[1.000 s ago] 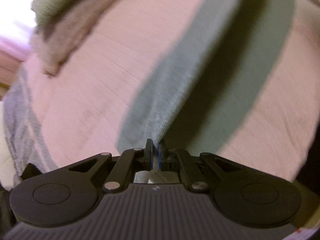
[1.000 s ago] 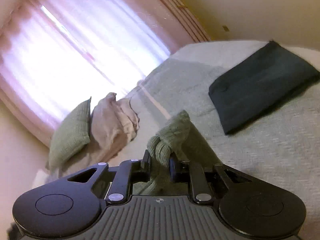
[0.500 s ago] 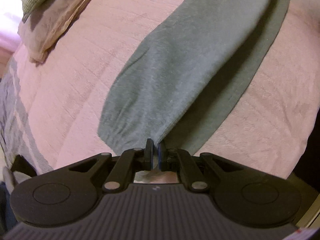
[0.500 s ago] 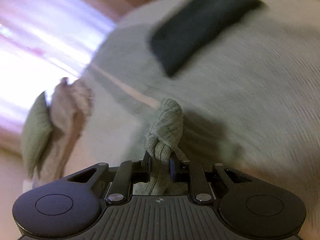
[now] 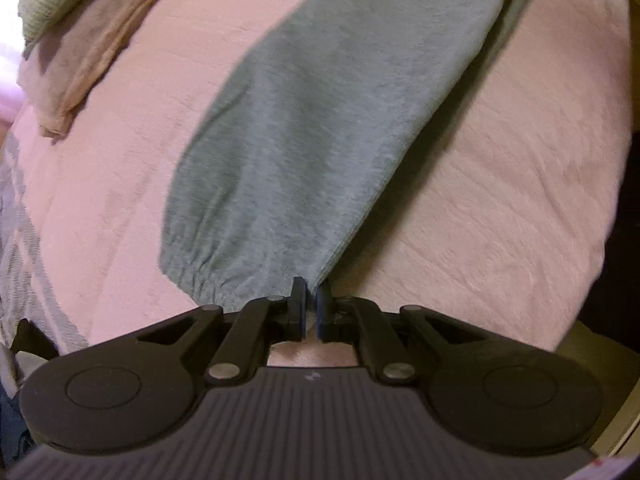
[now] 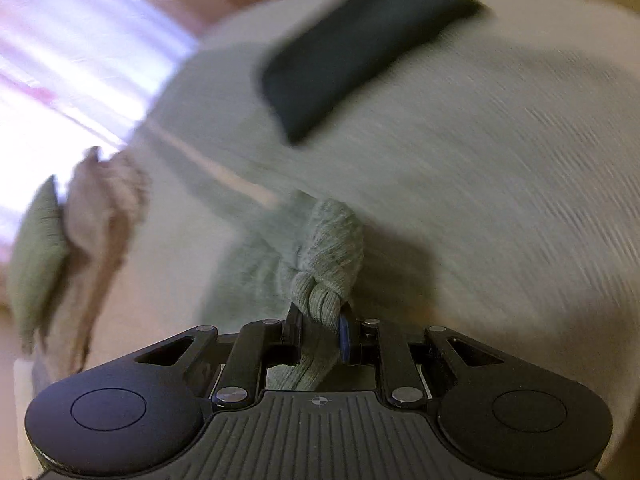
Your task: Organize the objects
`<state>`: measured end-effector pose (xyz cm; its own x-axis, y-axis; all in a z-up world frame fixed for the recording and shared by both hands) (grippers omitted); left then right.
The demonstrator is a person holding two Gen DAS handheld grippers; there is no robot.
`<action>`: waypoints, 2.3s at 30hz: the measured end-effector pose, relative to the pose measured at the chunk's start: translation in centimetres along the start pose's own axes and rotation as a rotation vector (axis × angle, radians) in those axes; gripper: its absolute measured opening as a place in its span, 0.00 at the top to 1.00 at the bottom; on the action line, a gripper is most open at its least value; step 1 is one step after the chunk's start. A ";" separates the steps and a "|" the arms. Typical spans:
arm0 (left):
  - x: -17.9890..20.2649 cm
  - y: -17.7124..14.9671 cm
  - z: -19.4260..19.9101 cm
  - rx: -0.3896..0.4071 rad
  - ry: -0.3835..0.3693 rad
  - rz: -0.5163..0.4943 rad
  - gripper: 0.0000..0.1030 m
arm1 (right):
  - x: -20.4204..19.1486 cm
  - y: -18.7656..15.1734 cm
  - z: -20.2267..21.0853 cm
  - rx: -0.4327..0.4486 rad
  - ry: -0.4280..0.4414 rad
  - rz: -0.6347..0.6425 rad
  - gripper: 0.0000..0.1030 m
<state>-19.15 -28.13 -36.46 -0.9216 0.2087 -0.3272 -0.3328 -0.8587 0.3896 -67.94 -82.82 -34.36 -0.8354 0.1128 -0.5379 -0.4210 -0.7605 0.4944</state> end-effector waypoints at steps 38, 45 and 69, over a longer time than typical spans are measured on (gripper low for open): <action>-0.9 -1.9 -1.4 0.088 0.092 0.015 0.97 | 0.1 -3.1 1.1 0.099 -0.017 -0.006 0.87; -0.5 -2.4 -4.0 0.039 0.049 -0.036 0.97 | 1.0 -3.2 0.7 0.085 -0.029 -0.011 0.87; 21.4 43.5 -4.7 0.466 -0.219 -0.115 0.45 | 1.9 4.1 -0.3 -0.245 0.292 0.171 0.46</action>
<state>-52.38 -63.22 -30.59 -0.8776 0.4249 -0.2220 -0.4415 -0.5358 0.7198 -71.10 -85.89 -33.56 -0.7362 -0.1876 -0.6502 -0.1589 -0.8860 0.4356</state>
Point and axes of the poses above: each gripper's, at about its wrist camera, not at the fingertips, and z roughly against the way its jaws point, x to its right, y to its top, the point moved 4 cm from there along -z, roughly the way its jaws point, and after that the axes turned 14 degrees about x, right-handed, at the moved point
